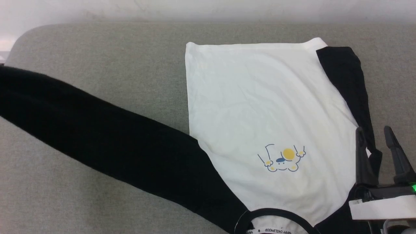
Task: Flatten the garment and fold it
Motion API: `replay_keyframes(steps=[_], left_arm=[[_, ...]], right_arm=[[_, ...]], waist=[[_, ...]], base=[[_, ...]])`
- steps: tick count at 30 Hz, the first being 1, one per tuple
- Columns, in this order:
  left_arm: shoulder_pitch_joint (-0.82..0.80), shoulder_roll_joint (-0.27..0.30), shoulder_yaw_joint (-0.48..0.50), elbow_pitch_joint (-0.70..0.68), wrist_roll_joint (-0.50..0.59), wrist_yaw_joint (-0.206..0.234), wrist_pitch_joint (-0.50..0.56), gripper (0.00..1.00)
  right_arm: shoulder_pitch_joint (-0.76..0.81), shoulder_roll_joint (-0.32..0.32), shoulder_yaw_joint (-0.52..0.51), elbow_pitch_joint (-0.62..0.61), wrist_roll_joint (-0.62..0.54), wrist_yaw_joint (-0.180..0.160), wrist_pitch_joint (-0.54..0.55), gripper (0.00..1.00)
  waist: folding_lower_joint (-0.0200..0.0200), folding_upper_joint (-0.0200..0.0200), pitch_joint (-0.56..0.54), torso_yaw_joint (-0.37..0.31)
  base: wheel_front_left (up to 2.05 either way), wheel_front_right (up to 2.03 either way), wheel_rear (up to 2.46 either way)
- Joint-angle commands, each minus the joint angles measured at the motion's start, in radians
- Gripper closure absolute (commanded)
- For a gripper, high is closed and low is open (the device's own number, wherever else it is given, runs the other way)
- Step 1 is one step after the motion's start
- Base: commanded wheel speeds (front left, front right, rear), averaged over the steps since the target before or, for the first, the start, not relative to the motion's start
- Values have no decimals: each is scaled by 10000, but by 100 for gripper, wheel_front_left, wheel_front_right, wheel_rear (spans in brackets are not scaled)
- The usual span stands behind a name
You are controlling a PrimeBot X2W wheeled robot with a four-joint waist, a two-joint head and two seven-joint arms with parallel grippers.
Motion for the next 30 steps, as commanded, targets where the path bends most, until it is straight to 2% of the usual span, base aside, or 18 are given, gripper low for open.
replay_keyframes(steps=[1,10,16,20,25,30], left_arm=[[330,-79,187,-6,-72,111,-68,100],[1666,-314,1113,25,-418,198,-308,100],[1752,-626,869,-680,-674,7,-387,100],[1317,-993,67,-1564,-671,35,-289,100],[390,-1527,-1581,-2962,-319,200,99,100],[-1209,-2632,-3605,-3778,123,628,502,100]], right_arm=[[42,47,44,1,-74,-9,32,0],[140,106,-31,5,-104,-9,40,0],[233,143,-140,-77,-116,-9,80,0],[201,162,-460,-243,-148,-9,72,0],[109,177,-906,-501,-205,-9,118,0],[54,190,-1493,-683,-214,-9,130,0]], waist=[[2,0,-94,35],[2,0,-391,-169],[2,0,-438,-282],[2,0,-377,-358],[2,0,-288,-518],[2,0,-213,-621]], base=[[0,0,0],[0,0,0],[0,0,0],[0,0,0],[0,0,0],[0,0,0]])
